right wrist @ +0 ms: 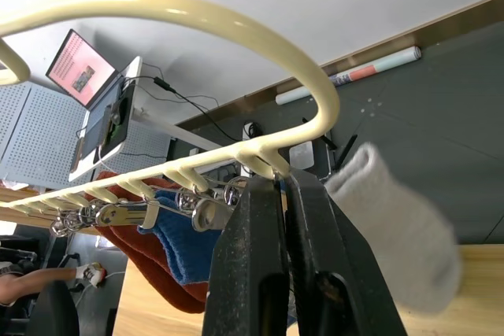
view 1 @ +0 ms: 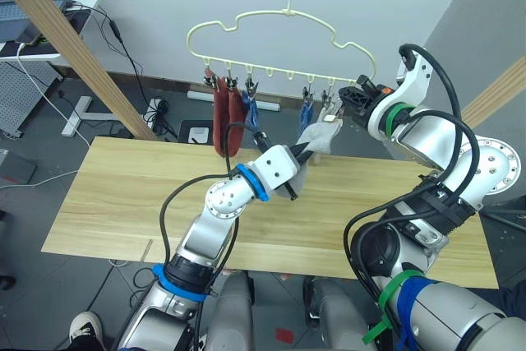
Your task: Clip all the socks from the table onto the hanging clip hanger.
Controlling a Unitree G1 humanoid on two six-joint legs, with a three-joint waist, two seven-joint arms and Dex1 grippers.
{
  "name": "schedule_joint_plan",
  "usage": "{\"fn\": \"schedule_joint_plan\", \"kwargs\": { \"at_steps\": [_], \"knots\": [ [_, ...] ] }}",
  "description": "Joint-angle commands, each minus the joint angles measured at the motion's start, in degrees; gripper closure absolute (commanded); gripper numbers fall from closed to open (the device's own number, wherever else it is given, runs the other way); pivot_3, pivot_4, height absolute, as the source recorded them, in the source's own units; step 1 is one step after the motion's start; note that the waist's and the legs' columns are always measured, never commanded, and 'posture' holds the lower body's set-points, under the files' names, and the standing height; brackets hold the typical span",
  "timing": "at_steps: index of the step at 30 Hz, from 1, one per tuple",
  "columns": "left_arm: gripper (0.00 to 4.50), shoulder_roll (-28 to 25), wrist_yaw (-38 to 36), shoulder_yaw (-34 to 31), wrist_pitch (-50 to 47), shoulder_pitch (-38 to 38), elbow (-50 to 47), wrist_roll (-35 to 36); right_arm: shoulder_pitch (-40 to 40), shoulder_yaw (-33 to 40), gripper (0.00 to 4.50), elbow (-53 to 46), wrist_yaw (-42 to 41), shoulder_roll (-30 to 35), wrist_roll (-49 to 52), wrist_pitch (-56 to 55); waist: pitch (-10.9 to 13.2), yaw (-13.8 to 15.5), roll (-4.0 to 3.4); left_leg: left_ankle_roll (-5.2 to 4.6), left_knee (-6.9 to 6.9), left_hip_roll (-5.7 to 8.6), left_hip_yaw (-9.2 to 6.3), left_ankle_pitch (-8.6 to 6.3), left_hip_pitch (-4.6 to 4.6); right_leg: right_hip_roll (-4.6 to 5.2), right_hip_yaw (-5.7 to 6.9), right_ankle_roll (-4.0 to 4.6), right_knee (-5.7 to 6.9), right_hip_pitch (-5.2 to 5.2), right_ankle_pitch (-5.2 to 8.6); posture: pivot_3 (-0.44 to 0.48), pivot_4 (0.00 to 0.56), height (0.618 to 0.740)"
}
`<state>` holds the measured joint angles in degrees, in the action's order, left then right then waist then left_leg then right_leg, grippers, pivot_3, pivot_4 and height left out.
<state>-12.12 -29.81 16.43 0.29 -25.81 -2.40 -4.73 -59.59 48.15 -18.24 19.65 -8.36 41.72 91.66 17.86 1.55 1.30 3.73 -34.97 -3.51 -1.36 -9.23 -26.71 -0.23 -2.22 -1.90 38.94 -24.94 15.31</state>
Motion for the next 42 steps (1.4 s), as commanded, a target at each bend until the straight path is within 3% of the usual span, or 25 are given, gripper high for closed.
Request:
{"fn": "schedule_joint_plan", "kwargs": {
  "at_steps": [1,4,7,13,17,18,21,24,28,33,38,42],
  "knots": [
    [4.49,1.0,0.8,0.2,1.1,-1.3,-0.1,-0.4,3.1,1.2,4.5,0.3,2.8,-2.7,-0.1,0.8,0.0,-0.1,0.0,0.0,0.0,0.0,0.0,0.0,0.0,-0.01,0.0,0.0,0.0,0.0,0.0,0.065,0.315,0.74],
    [4.49,1.2,0.9,0.3,1.3,-1.5,0.2,-0.5,3.4,0.7,4.5,0.6,2.6,-2.1,0.6,0.8,0.0,-0.1,0.0,0.0,0.01,-0.01,0.0,0.0,-0.01,-0.01,-0.01,0.0,0.0,-0.01,0.0,0.066,0.316,0.74],
    [4.5,1.2,0.6,0.4,1.3,-1.4,0.0,-0.4,3.2,1.5,3.76,0.6,2.5,-2.3,1.8,0.8,0.0,-0.1,0.0,0.0,0.01,0.0,-0.01,0.0,-0.02,-0.01,0.0,0.0,0.0,-0.01,0.0,0.066,0.316,0.74],
    [4.5,1.3,0.1,0.5,0.8,-1.2,-0.3,0.0,3.2,1.9,1.49,1.1,1.3,-0.8,6.5,0.8,0.0,-0.6,-0.02,0.0,0.02,-0.03,0.05,0.0,-0.07,-0.04,-0.06,0.01,0.03,-0.14,0.0,0.063,0.317,0.74],
    [4.5,1.6,-0.3,0.4,-0.3,-1.2,0.0,0.8,1.4,6.5,0.08,0.9,-3.4,1.0,18.5,0.8,0.0,-1.1,-0.04,0.0,0.06,-0.09,0.05,0.0,-0.09,-0.1,-0.07,0.04,0.04,-0.2,-0.02,0.064,0.317,0.74],
    [4.5,2.0,-0.4,0.2,-1.0,-1.0,0.1,1.4,2.3,6.3,0.08,0.3,-5.0,2.2,22.7,0.8,0.0,-1.1,-0.04,0.0,0.06,-0.09,0.05,0.0,-0.1,-0.11,-0.07,0.05,0.04,-0.2,-0.03,0.064,0.317,0.74],
    [3.68,2.7,-1.2,-0.1,-2.3,-1.0,0.4,2.9,7.4,3.9,0.02,-2.8,-7.1,5.2,30.7,0.8,0.0,-1.2,-0.05,-0.01,0.07,-0.08,0.04,-0.01,-0.11,-0.11,-0.07,0.07,0.02,-0.19,-0.04,0.051,0.315,0.74],
    [2.83,4.1,-2.2,-1.0,-6.6,-0.5,0.1,6.3,15.5,-3.2,0.02,-9.4,-9.6,10.5,30.2,-0.4,0.0,-1.3,-0.05,-0.02,0.06,-0.05,0.05,-0.01,-0.13,-0.09,-0.09,0.04,0.0,-0.17,-0.02,0.049,0.315,0.74],
    [1.61,4.5,-3.2,-3.6,-13.9,2.5,-0.9,11.6,28.8,-17.2,0.02,-18.9,-16.3,19.4,21.8,-9.0,0.0,-2.0,-0.05,-0.02,0.05,-0.07,0.07,-0.01,-0.11,-0.11,-0.14,-0.02,0.02,-0.2,0.01,0.042,0.314,0.74],
    [0.02,0.5,-2.6,-9.2,-20.9,12.0,-4.3,15.8,47.6,-38.0,0.02,-22.3,-24.9,33.5,-1.1,-31.1,0.0,-3.5,-0.05,-0.02,0.07,-0.19,0.04,-0.01,-0.02,-0.23,-0.15,-0.03,0.04,-0.2,0.02,0.052,0.314,0.74],
    [0.02,-6.0,2.1,-18.6,-25.5,20.1,-3.3,15.3,61.7,-47.7,0.02,-15.2,-28.5,40.3,-18.2,-48.7,0.0,-3.3,-0.04,-0.01,0.06,-0.24,0.03,0.0,0.11,-0.27,-0.16,-0.04,0.06,-0.18,0.02,0.084,0.312,0.74],
    [0.02,-11.7,3.5,-23.3,-24.3,23.9,-1.6,13.8,67.1,-47.4,0.02,-10.3,-29.9,40.7,-22.5,-53.4,0.0,-2.7,-0.02,-0.02,0.01,-0.15,0.11,0.04,0.13,-0.16,-0.26,-0.19,0.03,-0.13,-0.07,0.118,0.304,0.74]
  ]
}}
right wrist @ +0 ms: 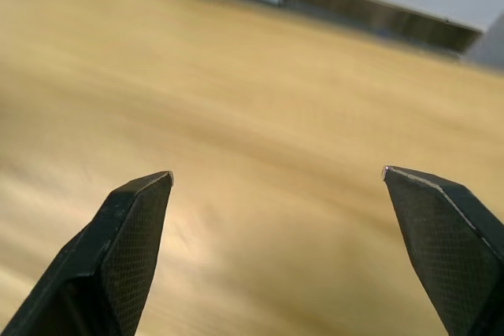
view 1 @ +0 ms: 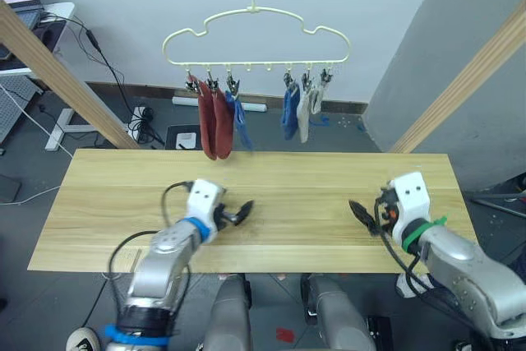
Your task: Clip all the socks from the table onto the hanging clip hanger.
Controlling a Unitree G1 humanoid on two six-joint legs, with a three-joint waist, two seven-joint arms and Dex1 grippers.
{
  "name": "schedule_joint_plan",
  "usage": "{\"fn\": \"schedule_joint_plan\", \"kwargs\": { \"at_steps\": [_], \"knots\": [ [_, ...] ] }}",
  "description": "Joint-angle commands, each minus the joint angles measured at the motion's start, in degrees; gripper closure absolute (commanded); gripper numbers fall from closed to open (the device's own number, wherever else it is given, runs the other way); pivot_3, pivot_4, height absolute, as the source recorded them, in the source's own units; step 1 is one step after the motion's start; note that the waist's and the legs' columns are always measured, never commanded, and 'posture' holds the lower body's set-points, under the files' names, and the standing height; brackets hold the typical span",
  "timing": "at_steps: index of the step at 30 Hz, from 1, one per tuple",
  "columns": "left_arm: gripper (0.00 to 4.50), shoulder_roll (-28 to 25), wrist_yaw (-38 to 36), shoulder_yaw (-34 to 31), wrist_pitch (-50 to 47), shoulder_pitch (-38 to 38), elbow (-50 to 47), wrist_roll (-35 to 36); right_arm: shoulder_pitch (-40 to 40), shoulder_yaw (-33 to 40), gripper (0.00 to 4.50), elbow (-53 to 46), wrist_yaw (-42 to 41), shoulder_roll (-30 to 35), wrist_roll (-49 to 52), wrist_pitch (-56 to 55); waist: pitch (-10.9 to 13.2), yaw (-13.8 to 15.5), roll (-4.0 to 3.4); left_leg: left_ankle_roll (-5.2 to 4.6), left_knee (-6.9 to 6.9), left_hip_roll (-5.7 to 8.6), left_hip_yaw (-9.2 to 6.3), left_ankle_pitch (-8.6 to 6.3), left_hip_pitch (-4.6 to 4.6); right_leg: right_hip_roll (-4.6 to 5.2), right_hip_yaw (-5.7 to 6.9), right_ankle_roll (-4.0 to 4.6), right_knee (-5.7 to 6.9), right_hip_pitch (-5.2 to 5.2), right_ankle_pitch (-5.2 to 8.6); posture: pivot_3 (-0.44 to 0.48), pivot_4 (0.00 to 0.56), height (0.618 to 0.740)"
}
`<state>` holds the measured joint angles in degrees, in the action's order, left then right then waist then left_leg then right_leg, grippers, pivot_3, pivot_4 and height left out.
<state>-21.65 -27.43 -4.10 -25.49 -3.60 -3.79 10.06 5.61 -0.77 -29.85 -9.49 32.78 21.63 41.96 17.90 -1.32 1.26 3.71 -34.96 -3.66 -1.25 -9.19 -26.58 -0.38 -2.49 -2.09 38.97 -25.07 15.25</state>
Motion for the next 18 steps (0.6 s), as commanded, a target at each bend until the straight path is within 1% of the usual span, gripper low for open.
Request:
{"fn": "schedule_joint_plan", "kwargs": {
  "at_steps": [1,4,6,8,10,11,12,15,18],
  "knots": [
    [0.02,-3.7,1.2,-4.6,1.4,2.9,0.7,-1.0,3.0,2.2,0.02,2.6,-0.9,-0.9,-2.9,-4.4,0.0,0.4,0.02,0.0,-0.02,0.01,0.0,0.0,0.0,0.01,-0.02,-0.01,-0.02,0.03,0.0,0.118,0.304,0.74],
    [0.02,-6.2,2.3,-7.0,3.4,5.1,3.2,-2.0,4.8,4.1,0.02,5.9,-1.4,-2.5,-3.7,-6.7,0.0,0.8,0.05,0.0,-0.02,0.01,0.06,0.0,0.01,0.04,-0.07,-0.01,-0.05,0.02,-0.01,0.137,0.3,0.74],
    [0.02,-6.5,3.0,-9.4,5.7,5.2,4.4,-1.2,5.1,5.5,0.02,7.1,-2.1,-3.0,-4.4,-9.9,0.0,1.4,0.05,0.0,0.01,0.01,0.09,0.0,0.0,0.05,-0.08,0.0,-0.06,-0.01,0.0,0.142,0.297,0.74],
    [0.02,-5.8,3.8,-16.0,6.4,2.3,3.6,4.3,2.4,9.8,0.02,5.0,-2.1,-4.9,-2.6,-14.0,0.0,1.9,0.06,0.0,0.01,0.0,0.09,0.0,-0.03,0.05,-0.07,0.0,-0.06,-0.05,0.0,0.153,0.282,0.74],
    [0.02,-5.4,4.4,-21.9,5.2,-0.9,2.1,10.4,0.1,12.4,0.02,2.5,-2.7,-5.4,-2.5,-17.7,0.0,2.5,0.06,0.0,-0.01,-0.03,0.01,0.0,-0.07,0.04,0.02,-0.03,-0.04,-0.06,-0.04,0.161,0.271,0.74],
    [0.02,-5.3,4.5,-23.3,4.8,-1.7,1.6,12.0,-0.3,12.9,0.02,2.0,-3.2,-5.4,-2.8,-18.7,-0.1,2.7,0.08,-0.01,-0.01,-0.02,0.0,0.02,-0.09,0.02,0.04,-0.04,-0.03,-0.09,-0.07,0.163,0.269,0.74],
    [0.02,-5.7,3.6,-25.3,3.0,-2.2,-0.1,15.2,-0.4,13.4,0.02,0.3,-4.0,-5.2,-2.5,-19.0,-0.2,2.8,0.13,-0.01,-0.01,-0.03,-0.03,0.06,-0.09,0.01,0.07,-0.08,-0.03,-0.08,-0.1,0.168,0.263,0.74],
    [0.02,-7.9,-0.2,-27.7,-2.6,-1.3,-5.0,22.3,0.6,14.5,0.02,-3.8,-5.9,-5.3,-0.2,-18.0,-0.8,2.8,0.3,0.07,0.06,0.0,0.0,0.08,-0.08,0.03,0.06,0.01,-0.1,0.01,-0.04,0.175,0.249,0.74],
    [0.02,-13.9,-4.5,-27.2,-9.3,1.7,-10.3,26.1,1.7,15.2,0.02,-10.0,-10.3,-3.9,6.3,-14.8,-0.9,2.8,0.37,0.19,0.08,0.02,0.0,0.01,-0.09,0.07,0.07,0.01,-0.14,0.05,-0.02,0.177,0.241,0.74]
  ]
}}
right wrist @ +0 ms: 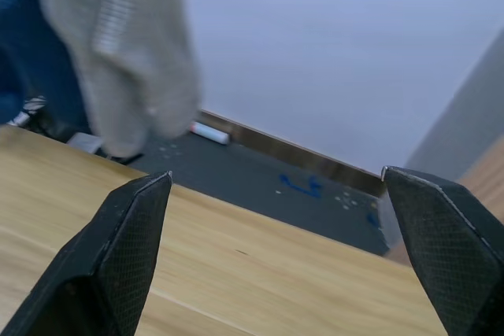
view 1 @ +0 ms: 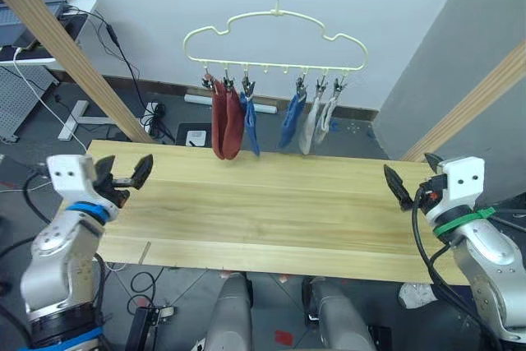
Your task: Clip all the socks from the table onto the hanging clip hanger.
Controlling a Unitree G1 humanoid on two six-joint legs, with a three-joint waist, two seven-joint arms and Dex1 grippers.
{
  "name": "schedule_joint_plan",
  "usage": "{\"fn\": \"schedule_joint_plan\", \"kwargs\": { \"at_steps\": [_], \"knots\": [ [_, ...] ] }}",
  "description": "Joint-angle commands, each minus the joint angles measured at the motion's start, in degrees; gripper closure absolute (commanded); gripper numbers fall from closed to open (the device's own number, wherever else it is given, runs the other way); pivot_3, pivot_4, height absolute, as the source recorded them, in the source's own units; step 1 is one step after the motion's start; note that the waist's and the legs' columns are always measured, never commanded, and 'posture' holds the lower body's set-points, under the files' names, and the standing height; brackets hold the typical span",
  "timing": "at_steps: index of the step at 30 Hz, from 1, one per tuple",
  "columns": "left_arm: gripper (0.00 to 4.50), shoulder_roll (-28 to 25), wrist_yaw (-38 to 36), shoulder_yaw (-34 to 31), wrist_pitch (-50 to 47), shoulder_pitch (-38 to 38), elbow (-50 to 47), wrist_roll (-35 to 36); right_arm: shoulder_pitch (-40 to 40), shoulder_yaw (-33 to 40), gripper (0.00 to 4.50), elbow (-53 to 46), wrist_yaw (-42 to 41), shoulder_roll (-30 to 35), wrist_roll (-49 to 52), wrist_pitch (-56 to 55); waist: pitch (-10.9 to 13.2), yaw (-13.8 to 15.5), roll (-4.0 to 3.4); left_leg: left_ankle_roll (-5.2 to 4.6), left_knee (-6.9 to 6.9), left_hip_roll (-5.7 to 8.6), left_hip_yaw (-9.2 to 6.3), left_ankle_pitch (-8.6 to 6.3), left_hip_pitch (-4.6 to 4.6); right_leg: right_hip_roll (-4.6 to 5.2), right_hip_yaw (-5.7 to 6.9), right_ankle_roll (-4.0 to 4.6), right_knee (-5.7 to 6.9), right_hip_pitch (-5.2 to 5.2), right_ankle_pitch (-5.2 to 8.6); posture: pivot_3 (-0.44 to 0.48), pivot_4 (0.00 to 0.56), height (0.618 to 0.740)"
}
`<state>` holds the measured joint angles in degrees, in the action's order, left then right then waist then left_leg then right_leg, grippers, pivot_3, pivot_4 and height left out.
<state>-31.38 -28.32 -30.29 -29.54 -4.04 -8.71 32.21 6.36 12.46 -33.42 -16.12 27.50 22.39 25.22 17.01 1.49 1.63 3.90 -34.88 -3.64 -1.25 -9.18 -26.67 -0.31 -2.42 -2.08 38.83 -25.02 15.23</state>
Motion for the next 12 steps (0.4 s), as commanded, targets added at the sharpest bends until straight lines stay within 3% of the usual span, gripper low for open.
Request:
{"fn": "schedule_joint_plan", "kwargs": {
  "at_steps": [1,6,8,12],
  "knots": [
    [0.02,-6.1,-4.6,-0.7,-6.7,2.9,-6.4,4.3,1.0,2.4,0.02,-8.0,-4.7,1.9,7.8,3.0,0.0,0.0,0.0,0.01,0.0,0.0,0.0,-0.01,0.0,0.0,0.0,0.0,0.0,-0.01,0.0,0.184,0.233,0.74],
    [0.02,-12.4,-7.9,-2.4,-10.6,3.7,-6.8,6.8,0.1,6.7,0.02,-11.3,-7.2,4.6,17.1,6.5,-0.2,0.0,0.01,0.01,-0.03,-0.03,-0.04,0.1,0.27,0.0,0.04,0.01,0.11,0.21,-0.04,0.189,0.212,0.74],
    [0.02,-12.6,-8.1,-2.1,-11.4,3.2,-7.0,7.7,0.9,6.7,0.02,-11.5,-8.1,5.2,17.4,6.4,-0.5,0.0,0.05,0.0,-0.03,-0.04,-0.03,0.1,0.79,0.03,0.06,0.08,0.01,0.77,-0.03,0.192,0.203,0.74],
    [0.02,-11.2,-7.3,-0.7,-11.2,1.7,-7.1,7.9,0.3,4.6,0.02,-10.6,-7.5,4.6,15.7,5.3,-1.1,0.1,0.29,-0.01,-0.03,-0.01,0.04,0.1,0.87,0.22,0.09,0.45,-0.06,0.9,0.15,0.195,0.189,0.74]
  ]
}}
